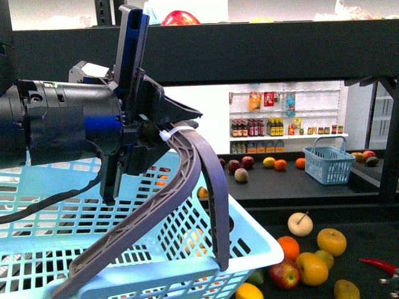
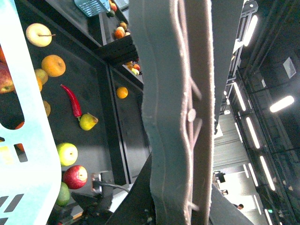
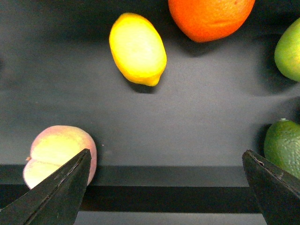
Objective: Pick lemon from shelf
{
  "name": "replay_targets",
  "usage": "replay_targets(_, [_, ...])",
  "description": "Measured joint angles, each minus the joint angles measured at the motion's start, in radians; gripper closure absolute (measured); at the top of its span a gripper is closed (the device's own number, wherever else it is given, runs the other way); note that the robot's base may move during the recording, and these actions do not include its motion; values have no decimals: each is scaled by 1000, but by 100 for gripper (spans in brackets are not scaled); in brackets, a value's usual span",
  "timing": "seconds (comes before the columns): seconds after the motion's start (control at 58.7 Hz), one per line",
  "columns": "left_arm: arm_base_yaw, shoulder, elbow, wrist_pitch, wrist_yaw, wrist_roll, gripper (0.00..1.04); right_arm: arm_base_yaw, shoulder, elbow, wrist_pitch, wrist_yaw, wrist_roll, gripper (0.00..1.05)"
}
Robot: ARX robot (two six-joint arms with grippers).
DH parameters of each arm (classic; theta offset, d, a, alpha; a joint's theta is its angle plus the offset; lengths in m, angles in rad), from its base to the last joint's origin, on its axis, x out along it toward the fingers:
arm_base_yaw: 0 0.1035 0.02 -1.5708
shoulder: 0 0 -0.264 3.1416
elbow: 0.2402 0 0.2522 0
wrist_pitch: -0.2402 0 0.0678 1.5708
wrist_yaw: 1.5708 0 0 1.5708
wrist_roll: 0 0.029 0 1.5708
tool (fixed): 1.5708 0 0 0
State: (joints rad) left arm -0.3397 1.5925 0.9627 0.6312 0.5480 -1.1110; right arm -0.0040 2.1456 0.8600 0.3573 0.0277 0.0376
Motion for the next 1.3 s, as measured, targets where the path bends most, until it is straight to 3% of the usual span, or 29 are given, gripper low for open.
replay_targets(0.801, [0,0,0,0,0,0,96,46,464,538,-82,-6,-64,7])
replay_targets(1.295, [0,0,0,0,0,0,96,50,595,701,-124,5,-111,7])
